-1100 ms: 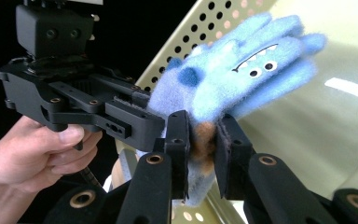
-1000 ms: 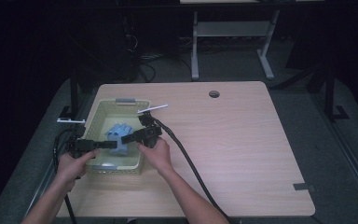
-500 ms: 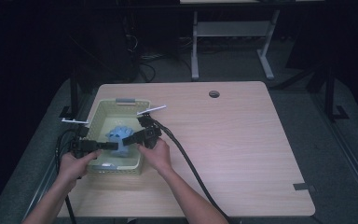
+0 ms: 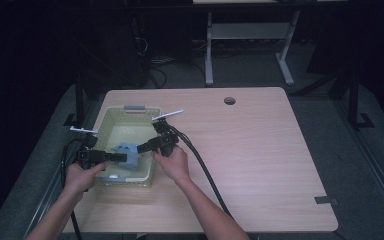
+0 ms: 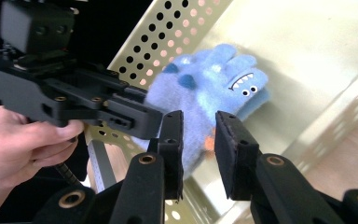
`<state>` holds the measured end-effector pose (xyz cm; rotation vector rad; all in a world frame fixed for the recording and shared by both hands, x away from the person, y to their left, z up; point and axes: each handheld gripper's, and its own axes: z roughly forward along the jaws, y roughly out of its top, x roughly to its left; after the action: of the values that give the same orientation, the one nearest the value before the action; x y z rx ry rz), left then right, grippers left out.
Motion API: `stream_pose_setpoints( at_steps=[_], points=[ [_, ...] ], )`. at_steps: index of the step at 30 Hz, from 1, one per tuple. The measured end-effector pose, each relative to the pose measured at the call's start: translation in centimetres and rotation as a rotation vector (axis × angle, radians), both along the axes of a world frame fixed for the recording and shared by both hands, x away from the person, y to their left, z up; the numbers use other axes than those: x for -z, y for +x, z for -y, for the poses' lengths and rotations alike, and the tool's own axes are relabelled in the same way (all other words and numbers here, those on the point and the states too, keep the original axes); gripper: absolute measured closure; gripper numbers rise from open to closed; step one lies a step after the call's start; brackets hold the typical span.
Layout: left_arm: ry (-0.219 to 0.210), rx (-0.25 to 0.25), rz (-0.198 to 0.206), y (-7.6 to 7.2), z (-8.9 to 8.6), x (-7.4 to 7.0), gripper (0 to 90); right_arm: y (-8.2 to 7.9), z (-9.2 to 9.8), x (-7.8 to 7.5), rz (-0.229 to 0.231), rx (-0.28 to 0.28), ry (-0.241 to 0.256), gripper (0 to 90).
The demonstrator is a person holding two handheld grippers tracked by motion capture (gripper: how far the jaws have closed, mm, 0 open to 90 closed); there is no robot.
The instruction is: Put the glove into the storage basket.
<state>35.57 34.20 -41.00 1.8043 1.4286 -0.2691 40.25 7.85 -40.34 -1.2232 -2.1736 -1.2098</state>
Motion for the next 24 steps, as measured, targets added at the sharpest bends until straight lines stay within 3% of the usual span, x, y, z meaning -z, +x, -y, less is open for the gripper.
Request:
stream_pose_setpoints(
  at_steps=[4, 6, 7, 8, 12, 15, 18, 24],
  points=[
    [0.055, -0.003, -0.021, 0.3, 0.4, 0.4, 71.3, -0.1, 0.4, -0.4, 0.009, 0.004, 0.004, 72.1],
    [0.115, 0.006, -0.029, 0.4, 0.9, 0.4, 71.1, -0.2, 0.6, -0.6, 0.013, 0.002, 0.007, 72.2],
    [0.115, 0.006, -0.029, 0.4, 0.9, 0.4, 70.8, -0.2, 0.6, -0.6, 0.013, 0.002, 0.007, 72.2],
    [0.158, 0.023, -0.037, 0.5, 1.4, 0.3, 70.5, -0.3, 0.8, -0.7, 0.02, 0.002, 0.011, 72.1],
    [0.232, 0.039, -0.037, 0.9, 1.9, -0.1, 69.7, -0.4, 1.1, -0.9, 0.023, 0.005, 0.016, 72.1],
    [0.351, 0.041, -0.024, 1.0, 2.6, -0.1, 68.3, -0.6, 1.3, -1.1, 0.03, 0.005, 0.021, 72.1],
    [0.38, 0.046, -0.034, 1.2, 2.5, 0.1, 67.0, -0.9, 1.4, -1.4, 0.041, -0.005, 0.025, 72.2],
    [0.386, 0.037, -0.046, 1.3, 2.0, 0.1, 59.9, -1.1, 1.9, -1.8, 0.058, -0.004, 0.031, 70.7]
  ],
)
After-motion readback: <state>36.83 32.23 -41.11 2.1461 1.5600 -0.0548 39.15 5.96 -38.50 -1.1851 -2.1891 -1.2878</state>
